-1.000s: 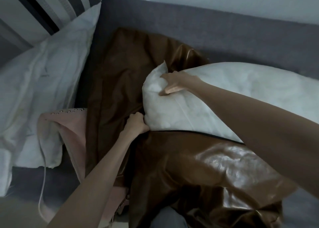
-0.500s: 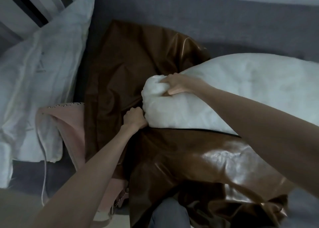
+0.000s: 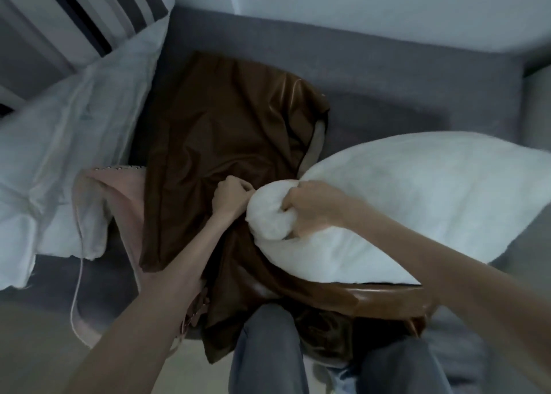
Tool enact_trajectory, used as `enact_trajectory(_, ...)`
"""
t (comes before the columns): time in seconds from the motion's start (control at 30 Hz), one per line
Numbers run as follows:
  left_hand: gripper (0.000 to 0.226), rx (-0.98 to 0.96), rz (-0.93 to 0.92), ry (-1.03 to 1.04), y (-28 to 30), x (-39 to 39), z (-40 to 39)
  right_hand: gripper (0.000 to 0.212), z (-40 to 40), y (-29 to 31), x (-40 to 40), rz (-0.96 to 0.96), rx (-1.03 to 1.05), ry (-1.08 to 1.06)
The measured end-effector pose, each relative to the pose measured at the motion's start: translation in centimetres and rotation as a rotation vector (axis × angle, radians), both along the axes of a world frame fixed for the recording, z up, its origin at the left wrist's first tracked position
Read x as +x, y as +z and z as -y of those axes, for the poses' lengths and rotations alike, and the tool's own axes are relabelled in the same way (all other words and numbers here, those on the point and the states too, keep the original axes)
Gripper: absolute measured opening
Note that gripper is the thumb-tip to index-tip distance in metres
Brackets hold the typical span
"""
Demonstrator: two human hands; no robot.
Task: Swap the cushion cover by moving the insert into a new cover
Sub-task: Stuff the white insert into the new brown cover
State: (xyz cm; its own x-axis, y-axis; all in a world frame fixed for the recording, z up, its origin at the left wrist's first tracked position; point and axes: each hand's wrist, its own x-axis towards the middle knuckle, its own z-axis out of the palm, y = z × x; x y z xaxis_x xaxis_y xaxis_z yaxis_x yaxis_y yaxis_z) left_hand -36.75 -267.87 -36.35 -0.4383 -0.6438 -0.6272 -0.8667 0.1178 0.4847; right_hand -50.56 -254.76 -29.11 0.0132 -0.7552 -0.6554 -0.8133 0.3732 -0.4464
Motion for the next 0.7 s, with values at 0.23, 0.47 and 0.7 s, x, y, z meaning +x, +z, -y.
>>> enact_trajectory(0.23,0.033,-0.026,-0.029,-0.343,5.4,1.8,-3.3,0.039,-6.9,4.4,4.7,-0.096,-0.372,-0.06)
enact_trajectory(0.47,0.017,-0.071,0.106,-0.493,7.9,4.4,-10.6,0.052,-14.0,7.9,11.6,0.025,-0.036,-0.058)
enact_trajectory(0.7,0.029,-0.147,0.193,-0.704,8.3,7.4,-17.3,0.025,-10.9,14.4,10.8,0.498,0.419,-0.134)
